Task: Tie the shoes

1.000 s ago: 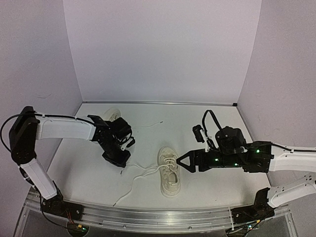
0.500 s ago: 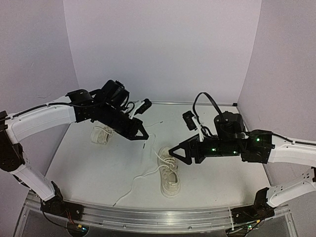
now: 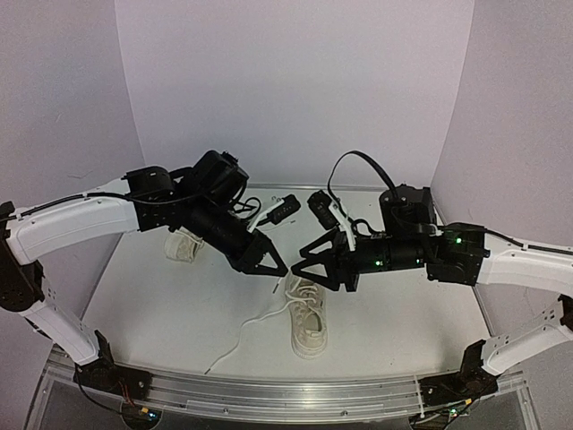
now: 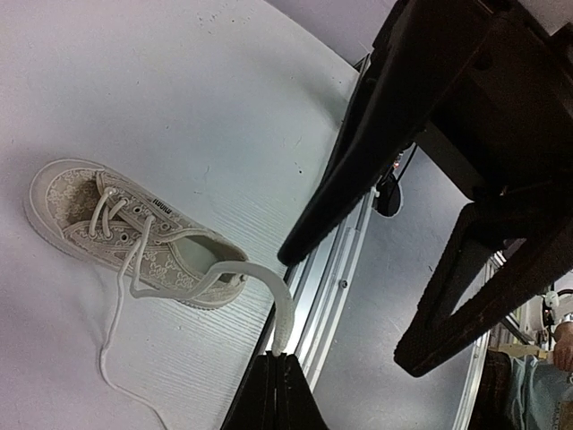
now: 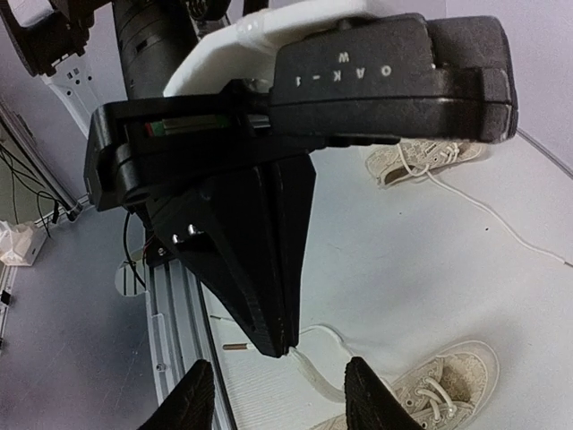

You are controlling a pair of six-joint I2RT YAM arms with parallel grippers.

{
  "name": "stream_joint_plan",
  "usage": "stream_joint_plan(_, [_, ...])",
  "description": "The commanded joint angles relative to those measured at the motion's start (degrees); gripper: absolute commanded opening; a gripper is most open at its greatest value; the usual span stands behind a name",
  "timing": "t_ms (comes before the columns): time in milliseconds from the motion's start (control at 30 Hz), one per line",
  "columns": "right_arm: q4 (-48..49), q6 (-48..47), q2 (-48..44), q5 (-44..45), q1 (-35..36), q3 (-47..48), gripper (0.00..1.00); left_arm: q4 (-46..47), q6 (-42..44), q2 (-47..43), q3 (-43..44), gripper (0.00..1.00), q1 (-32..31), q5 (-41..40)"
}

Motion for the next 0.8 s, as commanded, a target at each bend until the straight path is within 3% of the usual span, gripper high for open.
stream_joint_plan(0, [1.7, -4.7, 0.1, -2.3, 0.0, 2.1, 0.42, 0.3, 1.4, -1.6, 2.7, 0.00, -0.1, 2.4])
stream_joint_plan(300, [1.8, -5.5, 2.4, -1.7, 0.1, 2.4, 0.38, 0.8, 1.6, -2.1, 2.5, 0.00, -0.1, 3.4])
stream_joint_plan(467, [1.7, -6.2, 2.4, -2.0, 0.1, 2.2, 0.30, 1.1, 1.7, -2.7, 2.3, 0.00, -0.1, 3.6])
stream_joint_plan(767, [1.8, -7.3, 2.2, -1.6, 0.1, 1.1, 0.28, 0.9, 1.8, -2.7, 2.4, 0.00, -0.1, 4.1])
